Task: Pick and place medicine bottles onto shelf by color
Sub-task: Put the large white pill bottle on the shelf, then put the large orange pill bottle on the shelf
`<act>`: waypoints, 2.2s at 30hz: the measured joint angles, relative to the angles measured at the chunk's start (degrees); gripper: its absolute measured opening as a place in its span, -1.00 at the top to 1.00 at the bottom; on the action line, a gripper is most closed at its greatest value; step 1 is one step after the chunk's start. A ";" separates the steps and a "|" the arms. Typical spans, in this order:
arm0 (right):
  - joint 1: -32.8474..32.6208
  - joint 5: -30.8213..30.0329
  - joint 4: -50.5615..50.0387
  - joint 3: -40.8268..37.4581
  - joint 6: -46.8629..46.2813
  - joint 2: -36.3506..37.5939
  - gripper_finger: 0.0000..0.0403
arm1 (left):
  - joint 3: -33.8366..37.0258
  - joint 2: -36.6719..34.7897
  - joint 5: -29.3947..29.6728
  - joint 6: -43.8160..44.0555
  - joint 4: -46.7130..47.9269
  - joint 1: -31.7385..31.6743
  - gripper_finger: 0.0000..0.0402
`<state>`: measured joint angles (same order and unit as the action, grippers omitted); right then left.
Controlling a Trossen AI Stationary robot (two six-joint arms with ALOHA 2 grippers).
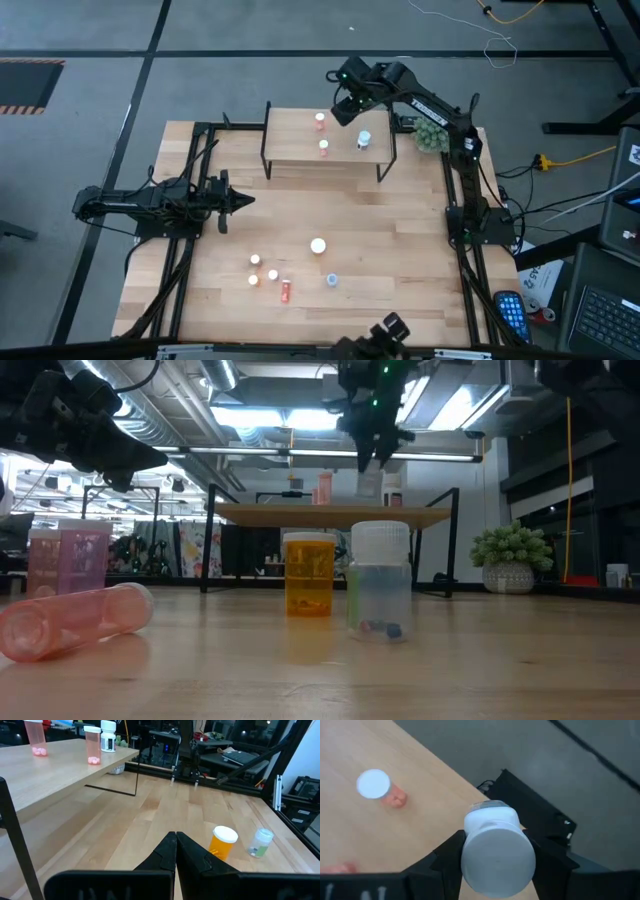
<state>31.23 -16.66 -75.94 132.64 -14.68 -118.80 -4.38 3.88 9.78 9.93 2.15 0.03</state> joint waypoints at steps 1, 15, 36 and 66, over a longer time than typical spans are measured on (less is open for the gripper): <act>0.33 0.77 0.40 -0.02 0.03 -0.57 0.08 | 0.00 0.02 -0.01 0.00 0.00 -0.02 1.00; 0.32 11.33 -0.76 -0.05 -1.41 -2.41 0.08 | 0.00 0.02 -0.02 0.39 0.00 -0.02 1.00; 0.08 11.21 -2.15 -0.04 -1.41 -3.68 0.04 | 0.00 0.00 -0.02 0.44 0.49 -0.02 1.00; 0.61 24.76 0.85 2.30 -9.59 1.32 -0.43 | 0.00 0.00 -0.02 0.44 2.16 -0.02 1.00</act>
<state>31.84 8.10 -75.09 134.94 -24.27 -117.48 -4.38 3.88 9.76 10.37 4.32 0.01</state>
